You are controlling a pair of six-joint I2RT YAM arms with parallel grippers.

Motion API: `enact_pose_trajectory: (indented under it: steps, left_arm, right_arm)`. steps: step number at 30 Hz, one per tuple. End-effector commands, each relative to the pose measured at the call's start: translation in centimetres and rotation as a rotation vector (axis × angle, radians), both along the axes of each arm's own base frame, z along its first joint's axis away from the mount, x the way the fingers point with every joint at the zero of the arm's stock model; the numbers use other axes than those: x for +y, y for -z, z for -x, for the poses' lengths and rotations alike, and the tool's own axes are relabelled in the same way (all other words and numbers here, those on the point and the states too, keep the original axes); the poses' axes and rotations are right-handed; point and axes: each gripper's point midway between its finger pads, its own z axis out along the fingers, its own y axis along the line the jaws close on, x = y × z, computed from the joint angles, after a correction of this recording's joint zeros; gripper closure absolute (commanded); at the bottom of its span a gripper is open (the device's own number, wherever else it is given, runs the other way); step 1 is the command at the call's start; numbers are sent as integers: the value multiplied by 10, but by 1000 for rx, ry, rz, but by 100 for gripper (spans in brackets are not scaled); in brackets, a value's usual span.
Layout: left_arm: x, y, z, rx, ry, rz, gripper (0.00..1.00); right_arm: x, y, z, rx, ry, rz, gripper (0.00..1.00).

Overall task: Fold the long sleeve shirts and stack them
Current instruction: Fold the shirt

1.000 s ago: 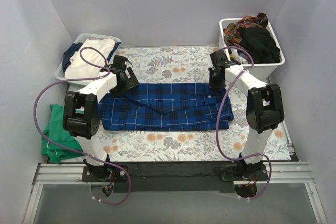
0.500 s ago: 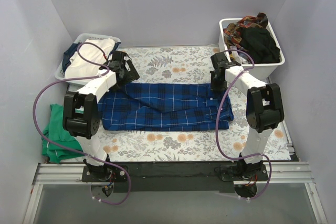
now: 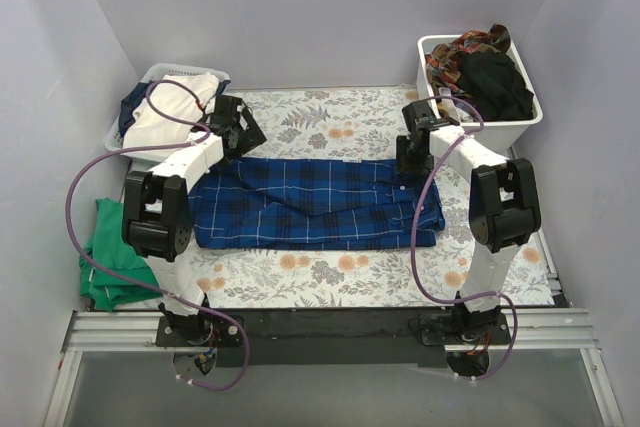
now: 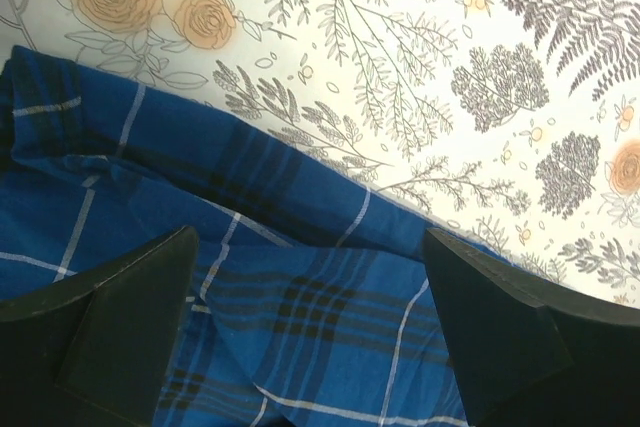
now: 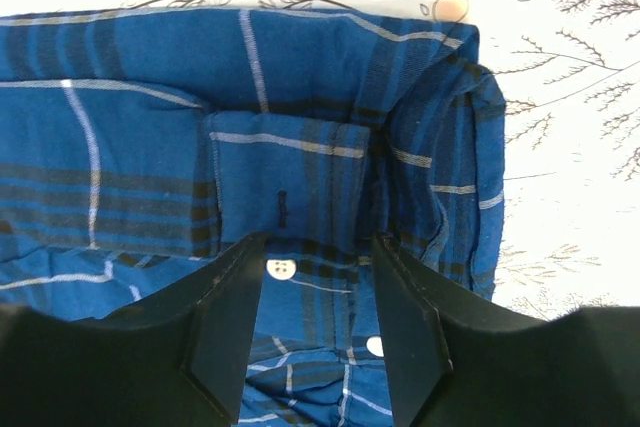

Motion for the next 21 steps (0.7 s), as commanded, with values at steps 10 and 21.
enact_pose_trajectory:
  steps: [10, 21]
  left_arm:
    - [53, 5, -7, -14, -186, -119, 4]
    - [59, 55, -28, 34, -83, -170, 5]
  right_arm:
    - [60, -45, -12, -101, -176, -245, 43]
    - [80, 20, 10, 48, -247, -300, 46]
